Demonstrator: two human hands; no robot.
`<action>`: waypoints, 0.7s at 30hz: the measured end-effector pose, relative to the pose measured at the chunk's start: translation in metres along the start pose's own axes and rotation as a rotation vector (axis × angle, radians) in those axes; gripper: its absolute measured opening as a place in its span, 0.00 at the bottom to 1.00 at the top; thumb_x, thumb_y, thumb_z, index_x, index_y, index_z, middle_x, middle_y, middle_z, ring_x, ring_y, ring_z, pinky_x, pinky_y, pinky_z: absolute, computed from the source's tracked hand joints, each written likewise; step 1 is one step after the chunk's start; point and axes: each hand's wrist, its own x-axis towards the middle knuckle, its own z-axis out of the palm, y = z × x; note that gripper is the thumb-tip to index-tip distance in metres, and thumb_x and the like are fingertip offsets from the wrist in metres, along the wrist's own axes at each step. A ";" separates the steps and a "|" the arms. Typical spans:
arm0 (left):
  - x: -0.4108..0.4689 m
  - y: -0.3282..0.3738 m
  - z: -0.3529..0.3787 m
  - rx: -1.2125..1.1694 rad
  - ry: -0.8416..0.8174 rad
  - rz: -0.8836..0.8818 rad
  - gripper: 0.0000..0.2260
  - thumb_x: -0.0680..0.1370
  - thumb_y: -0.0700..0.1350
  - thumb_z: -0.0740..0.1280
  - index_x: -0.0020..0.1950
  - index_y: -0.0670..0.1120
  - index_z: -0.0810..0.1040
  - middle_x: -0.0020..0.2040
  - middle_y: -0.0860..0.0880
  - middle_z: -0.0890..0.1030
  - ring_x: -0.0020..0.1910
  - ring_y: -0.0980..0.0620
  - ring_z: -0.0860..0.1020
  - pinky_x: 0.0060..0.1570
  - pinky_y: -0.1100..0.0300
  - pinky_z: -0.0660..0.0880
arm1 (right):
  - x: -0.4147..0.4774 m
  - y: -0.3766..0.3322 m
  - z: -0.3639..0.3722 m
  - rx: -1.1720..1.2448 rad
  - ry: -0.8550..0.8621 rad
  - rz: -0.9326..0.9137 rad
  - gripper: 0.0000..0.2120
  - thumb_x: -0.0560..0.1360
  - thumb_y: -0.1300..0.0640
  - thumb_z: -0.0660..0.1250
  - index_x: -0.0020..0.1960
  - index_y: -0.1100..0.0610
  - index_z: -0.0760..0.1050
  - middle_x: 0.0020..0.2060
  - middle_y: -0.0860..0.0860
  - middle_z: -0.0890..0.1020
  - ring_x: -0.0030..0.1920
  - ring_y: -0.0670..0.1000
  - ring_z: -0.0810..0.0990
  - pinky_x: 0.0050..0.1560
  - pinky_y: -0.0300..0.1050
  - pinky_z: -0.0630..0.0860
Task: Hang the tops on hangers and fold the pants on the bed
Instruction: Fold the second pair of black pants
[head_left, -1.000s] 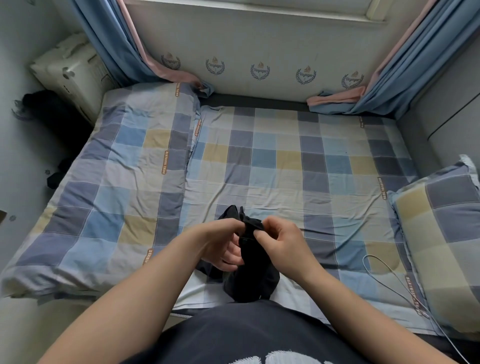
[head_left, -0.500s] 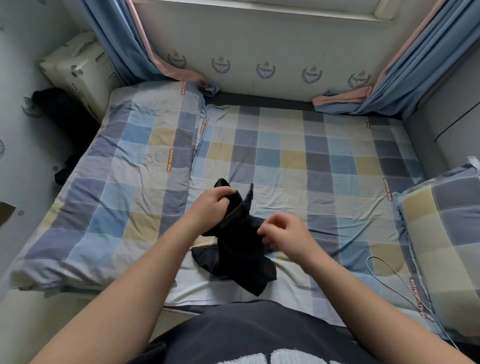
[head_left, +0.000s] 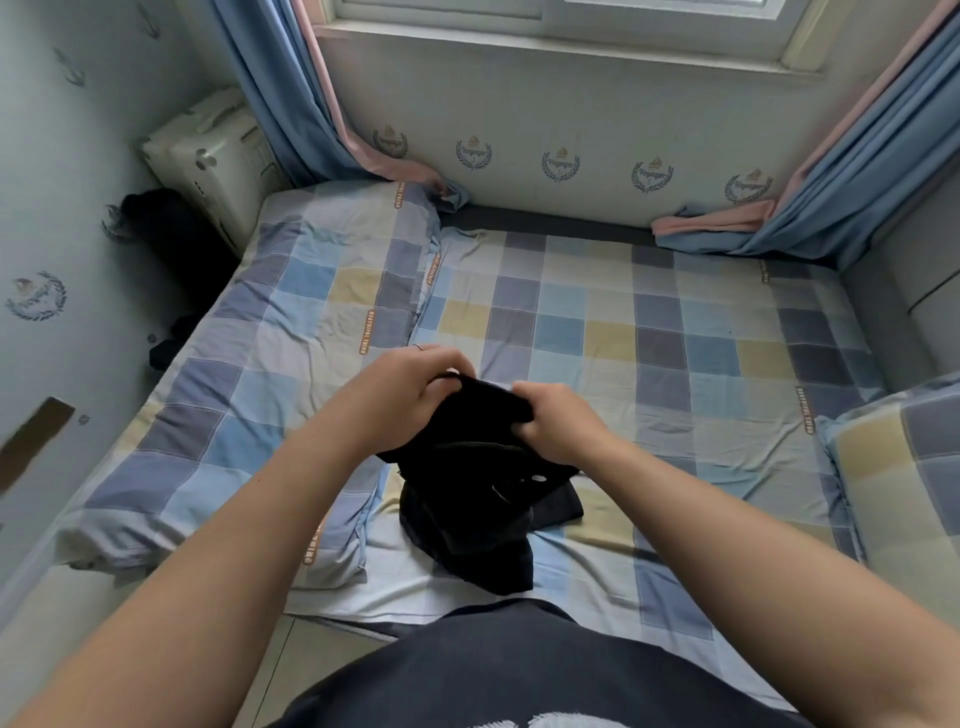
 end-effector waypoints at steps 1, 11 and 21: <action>0.000 -0.009 0.002 0.018 -0.024 -0.045 0.08 0.80 0.41 0.69 0.57 0.51 0.81 0.49 0.52 0.79 0.49 0.50 0.78 0.53 0.56 0.74 | 0.000 0.008 0.003 -0.017 0.056 0.042 0.09 0.73 0.58 0.68 0.45 0.48 0.69 0.40 0.49 0.77 0.45 0.60 0.79 0.41 0.48 0.71; -0.006 -0.083 0.052 0.163 0.142 -0.597 0.14 0.71 0.31 0.62 0.50 0.45 0.81 0.50 0.45 0.72 0.52 0.40 0.76 0.51 0.56 0.72 | -0.027 0.099 0.013 -0.295 0.127 0.435 0.11 0.72 0.67 0.60 0.48 0.52 0.73 0.49 0.54 0.82 0.47 0.60 0.80 0.42 0.48 0.75; -0.030 -0.123 0.081 0.177 0.193 -0.913 0.10 0.74 0.35 0.61 0.50 0.47 0.76 0.60 0.40 0.72 0.49 0.39 0.76 0.50 0.52 0.71 | -0.057 0.138 0.018 -0.061 0.230 0.654 0.08 0.76 0.66 0.55 0.54 0.60 0.65 0.46 0.58 0.76 0.48 0.63 0.76 0.44 0.54 0.71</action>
